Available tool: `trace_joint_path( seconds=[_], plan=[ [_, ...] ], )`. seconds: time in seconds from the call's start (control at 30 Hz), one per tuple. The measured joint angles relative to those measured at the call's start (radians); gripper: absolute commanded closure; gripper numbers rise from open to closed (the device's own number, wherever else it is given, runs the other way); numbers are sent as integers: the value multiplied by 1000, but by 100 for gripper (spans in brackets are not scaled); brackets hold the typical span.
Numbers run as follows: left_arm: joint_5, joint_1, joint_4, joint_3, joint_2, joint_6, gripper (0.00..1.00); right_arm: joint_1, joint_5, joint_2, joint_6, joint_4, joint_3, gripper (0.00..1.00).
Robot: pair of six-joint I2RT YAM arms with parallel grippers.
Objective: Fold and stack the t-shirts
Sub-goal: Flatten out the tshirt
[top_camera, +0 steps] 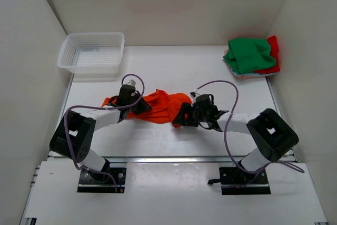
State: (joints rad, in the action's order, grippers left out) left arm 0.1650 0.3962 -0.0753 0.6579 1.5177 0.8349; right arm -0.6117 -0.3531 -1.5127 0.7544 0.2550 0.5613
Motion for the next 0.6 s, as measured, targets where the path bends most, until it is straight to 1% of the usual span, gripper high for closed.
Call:
trace_joint_path(
  seconds=[0.03, 0.07, 0.1, 0.2, 0.3, 0.37, 0.47, 0.53, 0.6],
  plan=[
    [2, -1, -4, 5, 6, 5, 96, -5, -2, -27, -3, 8, 21, 66],
    [4, -1, -6, 9, 8, 4, 100, -12, 1, -50, -12, 11, 36, 83],
    [6, -2, -8, 14, 9, 5, 100, -18, 2, -80, -14, 11, 51, 100],
    [9, -8, -6, 33, 8, 4, 100, -23, -12, -133, -11, -10, 76, 100],
    [10, -21, 43, 65, -24, -8, 100, -29, 36, -109, -51, -132, 124, 100],
    [8, -38, 99, 106, -77, -20, 100, -23, 84, -52, -92, -249, 158, 100],
    [10, -83, 186, 229, -180, -35, 100, 11, 121, 83, -167, -415, 235, 100],
    [10, -122, 226, 331, -253, -43, 100, 69, 132, 175, -232, -515, 332, 100],
    [16, -173, 270, 444, -324, -53, 100, 136, 136, 233, -293, -611, 454, 100]
  ],
)
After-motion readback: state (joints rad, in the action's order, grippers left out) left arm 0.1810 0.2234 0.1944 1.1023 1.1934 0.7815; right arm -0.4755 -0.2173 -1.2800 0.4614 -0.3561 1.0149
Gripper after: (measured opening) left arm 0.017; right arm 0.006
